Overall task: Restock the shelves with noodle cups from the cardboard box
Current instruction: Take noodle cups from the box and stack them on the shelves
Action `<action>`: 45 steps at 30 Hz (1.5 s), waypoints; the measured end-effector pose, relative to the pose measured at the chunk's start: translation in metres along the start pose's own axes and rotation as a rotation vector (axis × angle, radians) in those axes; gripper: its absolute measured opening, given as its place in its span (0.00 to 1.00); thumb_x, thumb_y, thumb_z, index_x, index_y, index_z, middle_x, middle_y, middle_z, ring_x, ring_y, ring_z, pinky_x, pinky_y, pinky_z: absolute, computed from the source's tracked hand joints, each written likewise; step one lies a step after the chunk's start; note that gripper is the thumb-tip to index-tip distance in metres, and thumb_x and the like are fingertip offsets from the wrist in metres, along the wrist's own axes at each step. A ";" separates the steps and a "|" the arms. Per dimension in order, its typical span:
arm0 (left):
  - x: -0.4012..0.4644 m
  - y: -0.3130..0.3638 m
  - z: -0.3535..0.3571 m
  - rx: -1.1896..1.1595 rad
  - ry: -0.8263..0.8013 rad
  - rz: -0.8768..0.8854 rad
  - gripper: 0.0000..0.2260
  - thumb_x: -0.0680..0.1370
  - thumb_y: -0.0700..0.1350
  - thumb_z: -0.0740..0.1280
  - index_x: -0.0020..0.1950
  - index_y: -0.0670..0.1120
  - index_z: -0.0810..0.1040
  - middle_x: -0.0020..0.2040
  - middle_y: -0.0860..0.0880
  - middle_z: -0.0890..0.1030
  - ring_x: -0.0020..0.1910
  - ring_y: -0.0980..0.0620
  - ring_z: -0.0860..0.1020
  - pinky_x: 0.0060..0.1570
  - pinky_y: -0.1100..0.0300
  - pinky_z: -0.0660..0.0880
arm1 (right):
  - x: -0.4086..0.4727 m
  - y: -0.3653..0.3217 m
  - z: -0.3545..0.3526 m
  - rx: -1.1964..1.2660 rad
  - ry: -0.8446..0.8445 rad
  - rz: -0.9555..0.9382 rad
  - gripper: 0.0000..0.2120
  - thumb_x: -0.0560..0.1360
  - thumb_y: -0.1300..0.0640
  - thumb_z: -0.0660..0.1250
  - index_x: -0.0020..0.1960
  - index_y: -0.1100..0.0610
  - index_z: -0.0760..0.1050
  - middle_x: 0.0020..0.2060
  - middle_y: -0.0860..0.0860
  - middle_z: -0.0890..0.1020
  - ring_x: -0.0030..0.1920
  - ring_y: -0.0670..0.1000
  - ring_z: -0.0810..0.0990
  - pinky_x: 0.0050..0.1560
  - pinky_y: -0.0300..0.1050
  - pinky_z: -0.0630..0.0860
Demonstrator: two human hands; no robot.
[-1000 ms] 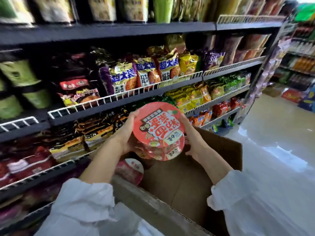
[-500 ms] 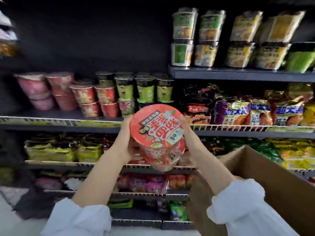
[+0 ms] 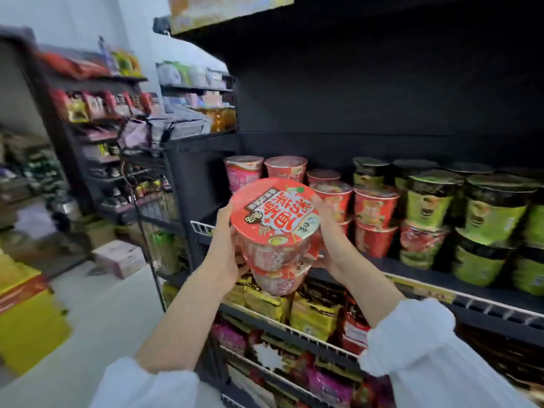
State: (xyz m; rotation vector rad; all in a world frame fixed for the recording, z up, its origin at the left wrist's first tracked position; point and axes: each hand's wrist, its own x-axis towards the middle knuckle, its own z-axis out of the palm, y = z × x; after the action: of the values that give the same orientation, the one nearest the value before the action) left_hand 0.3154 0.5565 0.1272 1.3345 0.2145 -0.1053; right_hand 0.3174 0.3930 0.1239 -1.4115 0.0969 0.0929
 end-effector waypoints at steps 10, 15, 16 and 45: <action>0.163 0.093 -0.012 0.085 0.084 0.091 0.22 0.80 0.61 0.51 0.38 0.48 0.73 0.30 0.48 0.77 0.32 0.55 0.72 0.16 0.68 0.70 | 0.224 -0.039 0.076 0.050 -0.132 0.042 0.36 0.71 0.27 0.53 0.67 0.50 0.69 0.62 0.52 0.78 0.63 0.57 0.75 0.66 0.64 0.66; 0.231 0.105 -0.035 0.016 0.146 0.024 0.24 0.80 0.62 0.48 0.46 0.45 0.73 0.37 0.48 0.74 0.34 0.53 0.71 0.33 0.62 0.70 | 0.285 -0.040 0.105 0.030 -0.184 0.104 0.32 0.75 0.31 0.51 0.69 0.52 0.66 0.65 0.54 0.75 0.66 0.58 0.72 0.64 0.60 0.66; 0.242 0.106 -0.041 -0.018 0.177 0.010 0.25 0.79 0.64 0.48 0.49 0.45 0.73 0.40 0.46 0.75 0.36 0.51 0.72 0.37 0.59 0.70 | 0.294 -0.037 0.110 0.041 -0.207 0.121 0.33 0.75 0.31 0.50 0.70 0.52 0.66 0.66 0.55 0.74 0.66 0.58 0.72 0.63 0.60 0.67; 0.212 0.034 -0.080 0.280 0.240 0.166 0.05 0.80 0.45 0.61 0.49 0.46 0.76 0.47 0.49 0.82 0.40 0.54 0.80 0.45 0.59 0.74 | 0.219 0.016 0.129 -0.118 -0.010 0.019 0.11 0.79 0.55 0.60 0.58 0.58 0.75 0.51 0.53 0.80 0.47 0.49 0.78 0.50 0.45 0.76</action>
State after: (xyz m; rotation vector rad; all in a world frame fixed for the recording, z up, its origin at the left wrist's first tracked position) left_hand 0.5213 0.6522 0.0963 1.6392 0.2980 0.1717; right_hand 0.5343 0.5239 0.1017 -1.5275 0.0980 0.1229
